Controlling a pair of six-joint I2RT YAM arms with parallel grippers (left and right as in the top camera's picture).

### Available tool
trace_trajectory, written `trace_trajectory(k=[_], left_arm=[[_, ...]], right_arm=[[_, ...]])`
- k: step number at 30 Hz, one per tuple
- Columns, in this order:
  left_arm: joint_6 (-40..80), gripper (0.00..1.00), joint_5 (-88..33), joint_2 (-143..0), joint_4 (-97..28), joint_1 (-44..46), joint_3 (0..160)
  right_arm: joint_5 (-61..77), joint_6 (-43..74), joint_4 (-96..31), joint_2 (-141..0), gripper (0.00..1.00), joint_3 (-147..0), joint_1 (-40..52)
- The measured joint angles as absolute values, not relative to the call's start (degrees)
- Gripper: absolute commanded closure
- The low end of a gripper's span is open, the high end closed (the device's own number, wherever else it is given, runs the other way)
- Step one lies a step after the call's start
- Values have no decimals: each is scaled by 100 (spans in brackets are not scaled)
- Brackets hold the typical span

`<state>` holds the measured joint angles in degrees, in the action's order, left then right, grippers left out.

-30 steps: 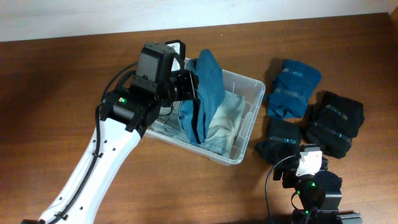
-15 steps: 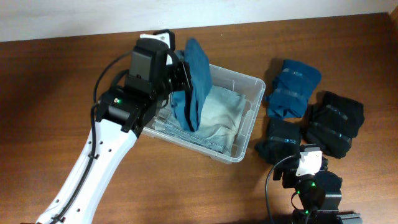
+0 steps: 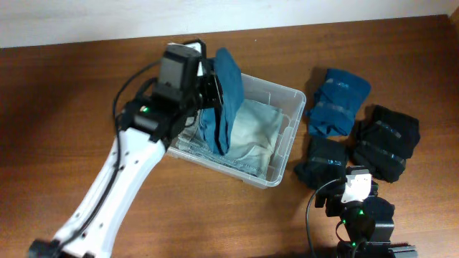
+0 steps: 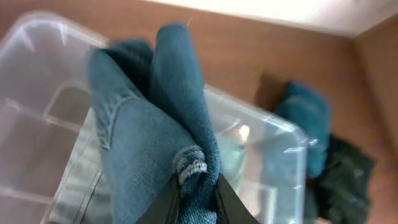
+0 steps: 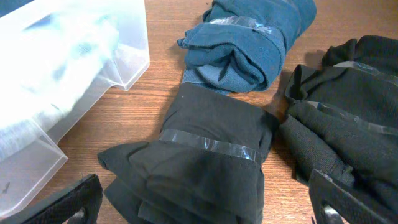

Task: Pack container
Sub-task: 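Grasp the dark-blue jeans with the left gripper and place in container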

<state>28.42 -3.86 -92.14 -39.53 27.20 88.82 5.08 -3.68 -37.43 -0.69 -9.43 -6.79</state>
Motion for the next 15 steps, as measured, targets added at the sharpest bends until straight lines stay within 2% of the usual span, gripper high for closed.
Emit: trace_trajectory(k=[6,15], left_arm=[[2810,99,-292,-9657,-4550,2646,8882],[2810,98,351,-9531,-5701,2147,8925]], right_arm=[[508,-368,-3743,-67,1,-943,-679],[508,-368,-3743,-67,2,-943,-679]])
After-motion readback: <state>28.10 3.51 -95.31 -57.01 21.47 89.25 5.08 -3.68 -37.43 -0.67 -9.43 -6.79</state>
